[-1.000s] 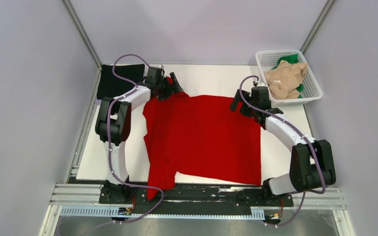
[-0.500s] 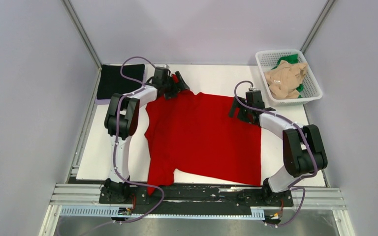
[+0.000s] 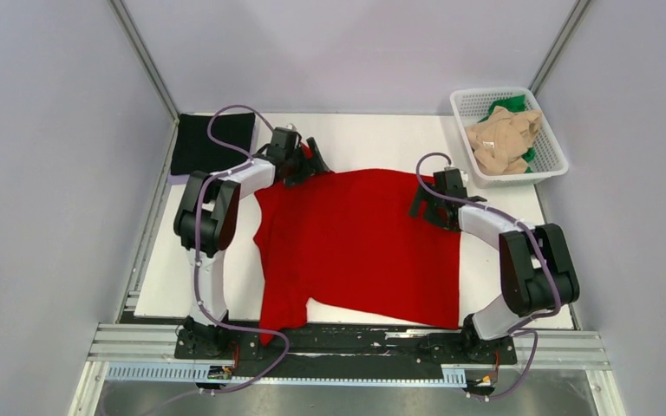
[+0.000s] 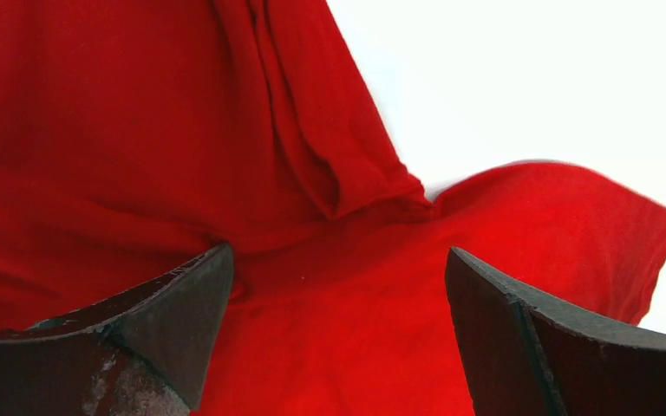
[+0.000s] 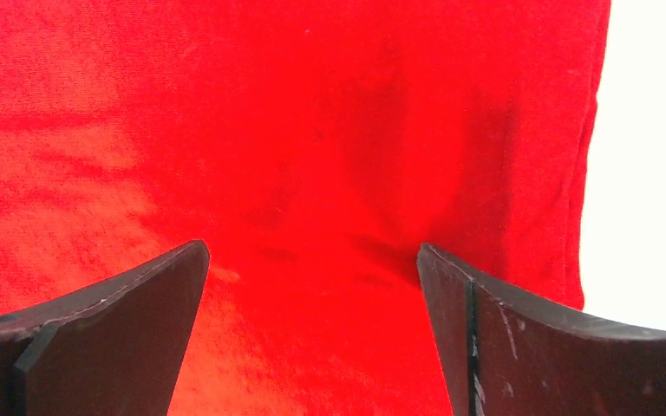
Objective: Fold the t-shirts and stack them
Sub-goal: Flatten out the tshirt
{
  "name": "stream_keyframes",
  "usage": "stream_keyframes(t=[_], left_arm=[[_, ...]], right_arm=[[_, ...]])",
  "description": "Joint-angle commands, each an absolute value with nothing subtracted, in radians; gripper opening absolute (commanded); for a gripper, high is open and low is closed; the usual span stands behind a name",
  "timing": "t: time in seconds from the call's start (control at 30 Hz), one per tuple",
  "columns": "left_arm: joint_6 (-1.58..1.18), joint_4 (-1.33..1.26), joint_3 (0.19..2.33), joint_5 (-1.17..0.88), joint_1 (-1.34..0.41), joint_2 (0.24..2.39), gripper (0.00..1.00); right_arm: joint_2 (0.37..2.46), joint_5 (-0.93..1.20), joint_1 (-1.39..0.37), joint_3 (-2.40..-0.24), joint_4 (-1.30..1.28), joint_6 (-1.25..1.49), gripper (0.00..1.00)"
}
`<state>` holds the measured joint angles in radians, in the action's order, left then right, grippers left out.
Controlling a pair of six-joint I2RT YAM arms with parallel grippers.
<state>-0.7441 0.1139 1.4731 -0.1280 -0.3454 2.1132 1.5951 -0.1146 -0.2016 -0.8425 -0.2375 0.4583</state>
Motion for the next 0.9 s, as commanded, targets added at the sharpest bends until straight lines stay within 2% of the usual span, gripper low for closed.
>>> stream_keyframes(t=[0.0,0.13,0.27,0.53,0.87], left_arm=[[-0.718,0.216,1.287,-0.146,-0.358,1.98,1.0],[-0.73,0.223,1.076,-0.129,-0.389,1.837,1.0],[-0.76,0.228,0.975,-0.109,-0.417,1.704,1.0],[-0.744,0.207,1.088,-0.124,-0.429,1.628,1.0],[-0.747,0.172,1.168,-0.162,-0.439,1.744,1.0]], right_arm=[[1.508,-0.007,-0.191,-0.757,-0.386,0.582,1.0],[1.447,0.043,-0.195,-0.721,-0.513,0.645,1.0],[1.347,0.015,-0.195,-0.682,-0.576,0.65,1.0],[1.263,-0.02,-0.196,-0.778,-0.485,0.567,1.0],[1.352,0.044,-0.196,-0.774,-0.395,0.581,1.0]])
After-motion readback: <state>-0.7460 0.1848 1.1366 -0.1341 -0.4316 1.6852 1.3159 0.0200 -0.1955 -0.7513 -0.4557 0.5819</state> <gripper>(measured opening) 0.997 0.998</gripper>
